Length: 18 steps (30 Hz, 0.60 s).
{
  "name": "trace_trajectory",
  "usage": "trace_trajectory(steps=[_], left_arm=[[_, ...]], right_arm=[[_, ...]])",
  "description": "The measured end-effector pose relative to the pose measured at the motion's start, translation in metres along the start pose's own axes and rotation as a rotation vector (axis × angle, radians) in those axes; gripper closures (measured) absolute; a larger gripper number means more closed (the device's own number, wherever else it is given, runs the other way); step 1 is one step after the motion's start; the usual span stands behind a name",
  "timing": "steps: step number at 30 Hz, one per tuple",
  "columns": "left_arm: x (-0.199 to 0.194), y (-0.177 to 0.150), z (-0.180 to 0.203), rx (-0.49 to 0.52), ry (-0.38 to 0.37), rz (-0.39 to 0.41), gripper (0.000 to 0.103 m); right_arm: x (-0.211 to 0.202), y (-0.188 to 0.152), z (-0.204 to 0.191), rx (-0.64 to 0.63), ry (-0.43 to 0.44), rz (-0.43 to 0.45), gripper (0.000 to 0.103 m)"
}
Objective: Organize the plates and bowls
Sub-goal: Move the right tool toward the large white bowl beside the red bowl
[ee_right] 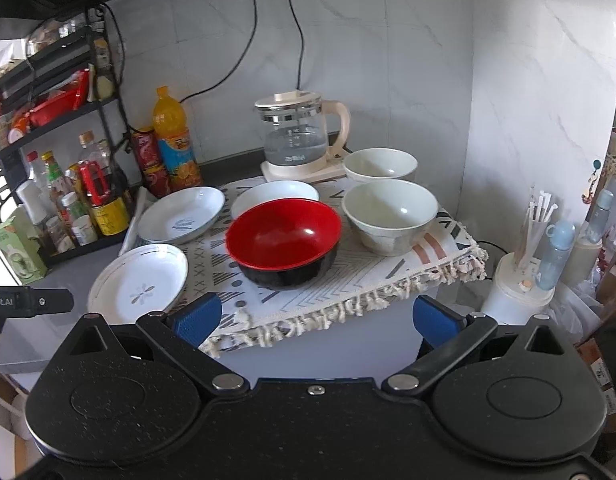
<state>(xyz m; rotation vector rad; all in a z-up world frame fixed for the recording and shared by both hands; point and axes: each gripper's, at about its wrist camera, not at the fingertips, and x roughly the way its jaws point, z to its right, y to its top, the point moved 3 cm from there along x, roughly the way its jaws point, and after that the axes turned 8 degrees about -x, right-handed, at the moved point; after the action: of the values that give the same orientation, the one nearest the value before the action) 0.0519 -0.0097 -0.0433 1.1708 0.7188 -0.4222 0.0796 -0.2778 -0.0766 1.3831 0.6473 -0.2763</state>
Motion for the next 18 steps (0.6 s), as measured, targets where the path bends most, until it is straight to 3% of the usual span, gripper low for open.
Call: trace_trajectory(steps=[18], left_arm=[[0.078,0.049,0.054,-0.036,-0.022,-0.038,0.012]], right_arm=[[0.084,0.042,0.050,0.012,0.028,-0.078,0.000]])
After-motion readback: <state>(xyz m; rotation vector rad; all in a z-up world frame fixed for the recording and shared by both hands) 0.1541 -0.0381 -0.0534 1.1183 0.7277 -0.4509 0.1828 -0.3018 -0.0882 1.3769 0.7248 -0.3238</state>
